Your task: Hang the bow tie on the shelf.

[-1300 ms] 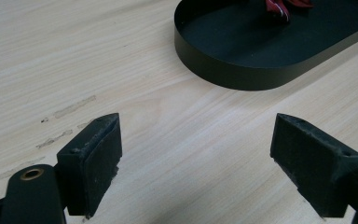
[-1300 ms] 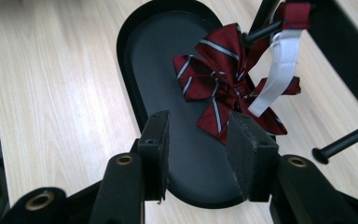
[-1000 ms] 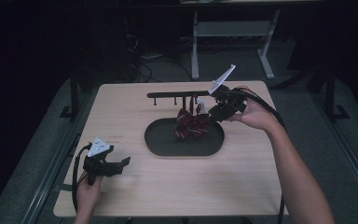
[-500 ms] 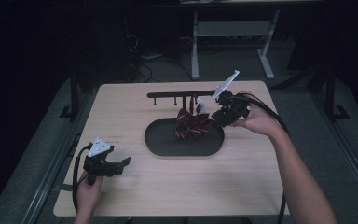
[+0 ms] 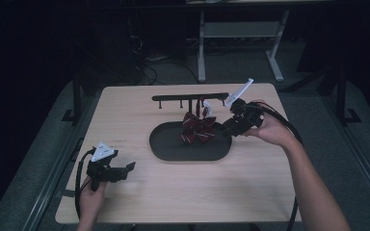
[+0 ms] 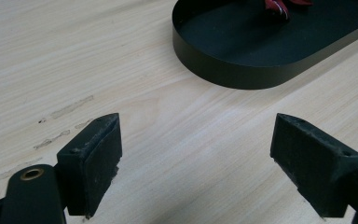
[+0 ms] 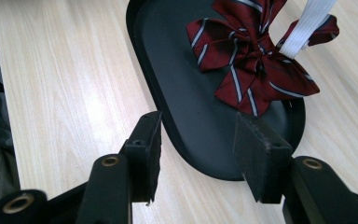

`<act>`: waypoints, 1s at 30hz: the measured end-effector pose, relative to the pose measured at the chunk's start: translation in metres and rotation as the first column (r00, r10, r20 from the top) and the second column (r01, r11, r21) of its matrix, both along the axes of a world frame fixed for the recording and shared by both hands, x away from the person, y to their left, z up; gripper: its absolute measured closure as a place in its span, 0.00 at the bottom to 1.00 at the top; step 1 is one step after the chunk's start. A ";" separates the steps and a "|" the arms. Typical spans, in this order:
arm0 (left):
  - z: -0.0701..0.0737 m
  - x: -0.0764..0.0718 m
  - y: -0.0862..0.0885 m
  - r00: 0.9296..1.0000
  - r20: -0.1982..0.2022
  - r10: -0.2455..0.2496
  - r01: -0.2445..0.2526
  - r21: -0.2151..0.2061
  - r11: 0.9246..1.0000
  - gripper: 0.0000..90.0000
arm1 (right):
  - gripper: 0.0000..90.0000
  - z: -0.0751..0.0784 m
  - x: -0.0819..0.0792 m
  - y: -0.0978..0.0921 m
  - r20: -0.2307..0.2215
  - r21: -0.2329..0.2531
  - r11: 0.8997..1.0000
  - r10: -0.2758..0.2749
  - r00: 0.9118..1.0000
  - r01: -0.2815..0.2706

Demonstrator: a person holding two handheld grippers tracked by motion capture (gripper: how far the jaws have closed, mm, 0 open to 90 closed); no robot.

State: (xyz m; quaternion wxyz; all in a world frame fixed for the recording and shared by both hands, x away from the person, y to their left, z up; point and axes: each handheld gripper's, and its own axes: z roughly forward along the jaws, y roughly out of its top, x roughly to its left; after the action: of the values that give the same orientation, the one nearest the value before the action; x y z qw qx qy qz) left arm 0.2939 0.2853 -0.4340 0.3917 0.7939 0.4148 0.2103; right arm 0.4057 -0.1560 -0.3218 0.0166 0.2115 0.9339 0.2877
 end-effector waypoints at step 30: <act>-0.001 0.000 0.000 1.000 -0.005 0.002 -0.002 0.000 1.000 0.18 | 0.54 -0.029 -0.016 -0.021 -0.047 0.017 0.999 -0.033 0.998 0.034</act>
State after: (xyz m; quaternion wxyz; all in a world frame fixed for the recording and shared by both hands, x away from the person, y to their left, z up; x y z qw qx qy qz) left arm 0.2939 0.2851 -0.4346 0.3905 0.7941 0.4163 0.2089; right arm 0.3897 -0.1767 -0.3504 -0.0025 0.2340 0.9278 0.2907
